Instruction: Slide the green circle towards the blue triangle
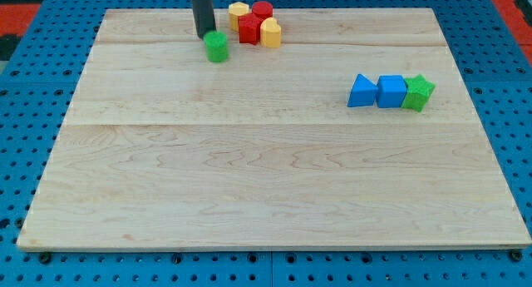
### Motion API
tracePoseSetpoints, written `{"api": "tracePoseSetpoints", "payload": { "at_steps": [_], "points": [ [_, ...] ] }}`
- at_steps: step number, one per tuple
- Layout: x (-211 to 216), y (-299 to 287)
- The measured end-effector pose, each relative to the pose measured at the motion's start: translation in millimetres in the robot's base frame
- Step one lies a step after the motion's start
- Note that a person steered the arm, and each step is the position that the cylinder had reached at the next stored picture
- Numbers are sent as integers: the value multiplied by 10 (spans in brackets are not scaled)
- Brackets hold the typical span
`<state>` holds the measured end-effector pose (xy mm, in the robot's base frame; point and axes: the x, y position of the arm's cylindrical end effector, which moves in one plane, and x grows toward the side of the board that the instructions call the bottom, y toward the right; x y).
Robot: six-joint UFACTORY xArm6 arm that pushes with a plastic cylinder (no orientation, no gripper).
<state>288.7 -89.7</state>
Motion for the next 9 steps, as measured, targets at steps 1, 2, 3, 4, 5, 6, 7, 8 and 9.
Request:
{"api": "tracePoseSetpoints", "payload": {
  "at_steps": [1,2,3,4,5,6,7,8,9],
  "points": [
    [548,76],
    [510,-219],
    [792,-431],
    [973,493],
    [643,239],
    [516,471],
    [536,1013],
    [616,1060],
    [616,1170]
  ]
}}
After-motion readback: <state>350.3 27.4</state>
